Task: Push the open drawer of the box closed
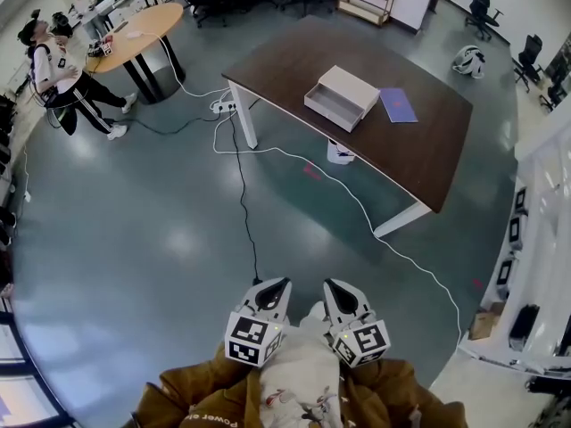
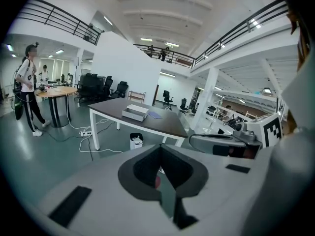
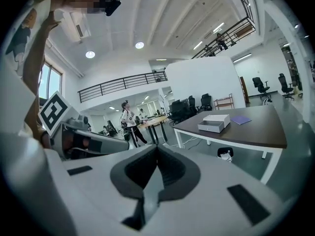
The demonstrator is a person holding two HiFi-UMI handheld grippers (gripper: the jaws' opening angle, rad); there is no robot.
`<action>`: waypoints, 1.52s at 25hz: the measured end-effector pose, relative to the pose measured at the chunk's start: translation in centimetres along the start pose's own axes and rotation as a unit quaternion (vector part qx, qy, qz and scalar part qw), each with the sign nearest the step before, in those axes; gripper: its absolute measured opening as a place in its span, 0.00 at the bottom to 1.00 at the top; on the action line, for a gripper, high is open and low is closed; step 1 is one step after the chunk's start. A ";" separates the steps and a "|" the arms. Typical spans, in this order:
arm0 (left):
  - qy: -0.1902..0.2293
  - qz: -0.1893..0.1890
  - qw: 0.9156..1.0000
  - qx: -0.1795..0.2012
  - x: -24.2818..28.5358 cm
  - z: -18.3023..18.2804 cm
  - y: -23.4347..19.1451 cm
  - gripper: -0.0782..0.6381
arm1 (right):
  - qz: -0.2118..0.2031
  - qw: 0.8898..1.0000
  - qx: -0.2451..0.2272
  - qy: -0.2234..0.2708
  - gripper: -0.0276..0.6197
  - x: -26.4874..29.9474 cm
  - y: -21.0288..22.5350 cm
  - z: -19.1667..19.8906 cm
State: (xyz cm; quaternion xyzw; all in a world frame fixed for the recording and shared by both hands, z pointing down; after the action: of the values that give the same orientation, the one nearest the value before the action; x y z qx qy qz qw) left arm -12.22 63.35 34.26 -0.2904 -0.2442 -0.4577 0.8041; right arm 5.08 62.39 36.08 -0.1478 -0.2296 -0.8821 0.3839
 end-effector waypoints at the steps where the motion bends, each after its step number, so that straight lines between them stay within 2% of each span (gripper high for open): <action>1: 0.000 0.001 1.000 -0.001 -0.1 0.1 -0.3 0.12 | -0.002 1.000 -0.001 0.001 0.05 0.2 -0.3 -0.1; 8: 0.006 0.005 1.000 -0.018 -1.4 0.3 -3.7 0.12 | -0.001 0.999 -0.029 -0.014 0.05 3.0 -2.8 -0.5; 17: 0.018 0.025 0.998 -0.050 -2.4 1.2 -9.7 0.12 | 0.038 0.999 0.015 -0.019 0.05 6.4 -4.9 -0.2; 22: 0.006 0.041 0.998 -0.045 -1.5 0.4 -11.2 0.12 | 0.048 0.998 0.023 -0.030 0.05 7.7 -5.2 -0.8; 29: -0.009 0.046 0.998 -0.037 2.9 -2.6 -12.9 0.12 | 0.067 0.996 0.047 -0.028 0.05 10.6 -0.5 -2.2; 38: -0.021 0.014 0.998 -0.051 12.9 -11.1 -14.7 0.12 | 0.038 0.997 0.062 -0.035 0.05 16.7 11.7 -7.6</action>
State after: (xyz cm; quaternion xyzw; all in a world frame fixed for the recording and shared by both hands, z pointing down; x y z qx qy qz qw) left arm -17.72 41.98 38.45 -0.3441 -0.2336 -0.4520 0.7892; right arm 2.10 41.21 40.30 -0.1635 -0.2917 -0.8449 0.4176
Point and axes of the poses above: the fingertips, and each gripper's own axes: x forward along the fingers, y to its right, z out of its underside, the point moved 8 cm from there along -x, backward along the fingers, and after that the axes turned 12 degrees about -y, right-handed, at the moved point
